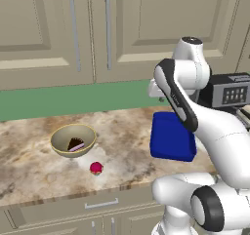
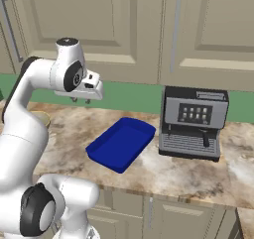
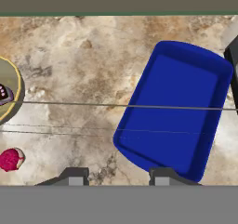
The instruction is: Place the bowl with cake and the cupcake onto the tray.
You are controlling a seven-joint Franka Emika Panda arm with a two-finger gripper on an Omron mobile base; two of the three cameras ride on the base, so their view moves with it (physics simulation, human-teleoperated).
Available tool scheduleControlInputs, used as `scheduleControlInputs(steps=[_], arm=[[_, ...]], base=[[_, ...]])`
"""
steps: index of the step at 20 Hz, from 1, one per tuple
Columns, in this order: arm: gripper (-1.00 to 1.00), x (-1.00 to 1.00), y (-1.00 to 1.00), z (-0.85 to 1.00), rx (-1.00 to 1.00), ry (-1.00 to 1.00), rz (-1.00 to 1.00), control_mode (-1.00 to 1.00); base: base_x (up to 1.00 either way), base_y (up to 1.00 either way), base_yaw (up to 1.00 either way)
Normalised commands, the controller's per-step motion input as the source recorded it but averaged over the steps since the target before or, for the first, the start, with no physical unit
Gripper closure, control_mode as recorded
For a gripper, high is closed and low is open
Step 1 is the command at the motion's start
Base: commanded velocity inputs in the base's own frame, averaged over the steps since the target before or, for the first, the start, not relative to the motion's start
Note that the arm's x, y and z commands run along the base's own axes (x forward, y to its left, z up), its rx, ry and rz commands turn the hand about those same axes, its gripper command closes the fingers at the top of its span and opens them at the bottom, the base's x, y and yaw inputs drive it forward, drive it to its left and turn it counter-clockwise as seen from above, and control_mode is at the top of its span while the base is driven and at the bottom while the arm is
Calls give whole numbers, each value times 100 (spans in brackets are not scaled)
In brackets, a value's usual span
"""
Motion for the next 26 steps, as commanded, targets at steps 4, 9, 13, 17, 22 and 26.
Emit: scheduleControlInputs(steps=[4,9,13,17,22,26], arm=[[-100,0,22,0,0,-2,0,-100],[-100,9,64,-10,0,-3,-1,-100],[-100,16,66,-31,0,0,-4,-100],[-100,5,60,-57,0,3,-5,-100],[-100,14,63,-58,0,4,-9,-100],[-100,32,53,-54,0,1,-18,-100]], base=[[0,0,0],[0,0,0],[0,0,0],[0,0,0],[0,0,0],[0,0,0]])
